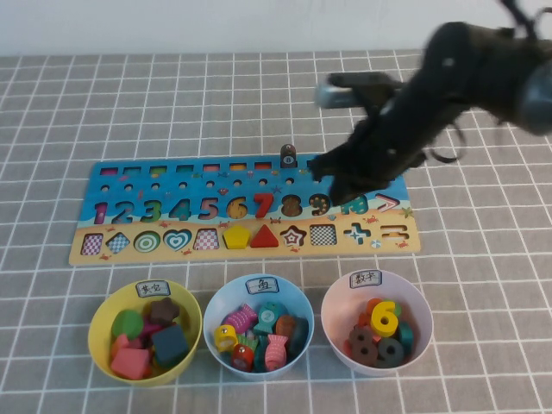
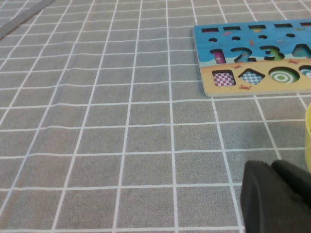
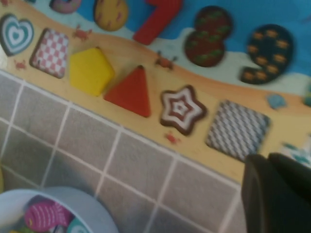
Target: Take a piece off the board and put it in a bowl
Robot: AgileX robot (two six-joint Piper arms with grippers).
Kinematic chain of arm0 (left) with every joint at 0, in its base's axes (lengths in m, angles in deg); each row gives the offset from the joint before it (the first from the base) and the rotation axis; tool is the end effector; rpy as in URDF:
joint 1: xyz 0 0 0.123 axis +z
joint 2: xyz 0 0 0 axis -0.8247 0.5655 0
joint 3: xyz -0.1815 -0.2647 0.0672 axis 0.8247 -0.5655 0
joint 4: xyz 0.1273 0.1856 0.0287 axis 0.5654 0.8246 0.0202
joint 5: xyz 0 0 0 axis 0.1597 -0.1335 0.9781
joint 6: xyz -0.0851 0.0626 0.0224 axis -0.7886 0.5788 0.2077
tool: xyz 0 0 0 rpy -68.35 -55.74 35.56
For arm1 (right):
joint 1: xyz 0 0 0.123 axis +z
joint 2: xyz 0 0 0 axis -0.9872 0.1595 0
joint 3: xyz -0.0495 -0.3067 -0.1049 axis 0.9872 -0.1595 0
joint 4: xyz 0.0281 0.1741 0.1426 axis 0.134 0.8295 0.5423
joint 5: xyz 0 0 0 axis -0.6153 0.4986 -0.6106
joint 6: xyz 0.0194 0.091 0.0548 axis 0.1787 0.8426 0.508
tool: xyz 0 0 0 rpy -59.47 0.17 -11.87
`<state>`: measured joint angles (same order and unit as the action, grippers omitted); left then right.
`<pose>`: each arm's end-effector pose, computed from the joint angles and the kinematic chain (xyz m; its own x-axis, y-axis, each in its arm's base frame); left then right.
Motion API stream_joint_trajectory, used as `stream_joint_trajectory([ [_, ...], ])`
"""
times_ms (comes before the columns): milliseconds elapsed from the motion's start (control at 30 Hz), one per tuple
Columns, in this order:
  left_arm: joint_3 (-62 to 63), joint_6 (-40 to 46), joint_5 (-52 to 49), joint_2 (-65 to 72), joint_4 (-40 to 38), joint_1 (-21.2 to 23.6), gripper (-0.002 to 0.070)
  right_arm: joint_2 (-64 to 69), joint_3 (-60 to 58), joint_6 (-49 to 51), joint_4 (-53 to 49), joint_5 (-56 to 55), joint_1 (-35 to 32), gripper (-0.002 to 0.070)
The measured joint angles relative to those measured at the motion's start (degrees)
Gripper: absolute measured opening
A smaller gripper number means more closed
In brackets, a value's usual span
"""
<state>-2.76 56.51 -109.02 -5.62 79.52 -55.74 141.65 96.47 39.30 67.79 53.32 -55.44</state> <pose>0.0006 0.0010 0.1666 -0.2930 0.0180 -0.9559 -0.0008 0.9998 0.0191 0.3871 0.2197 0.2786 -0.8865 -0.2980 -0.3541 -0.4145 0.8514 0.3213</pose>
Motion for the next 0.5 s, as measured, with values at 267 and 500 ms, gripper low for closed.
stream_joint_trajectory([
  [267, 0.0, 0.0, 0.0, 0.0, 0.0, 0.0, -0.0004, 7.22, 15.11, 3.85, -4.56, 5.58, 2.0, -0.0017],
  [500, 0.0, 0.0, 0.0, 0.0, 0.0, 0.0, -0.0004, 7.36, 16.59, 6.7, -5.43, 0.57, 3.1, -0.0009],
])
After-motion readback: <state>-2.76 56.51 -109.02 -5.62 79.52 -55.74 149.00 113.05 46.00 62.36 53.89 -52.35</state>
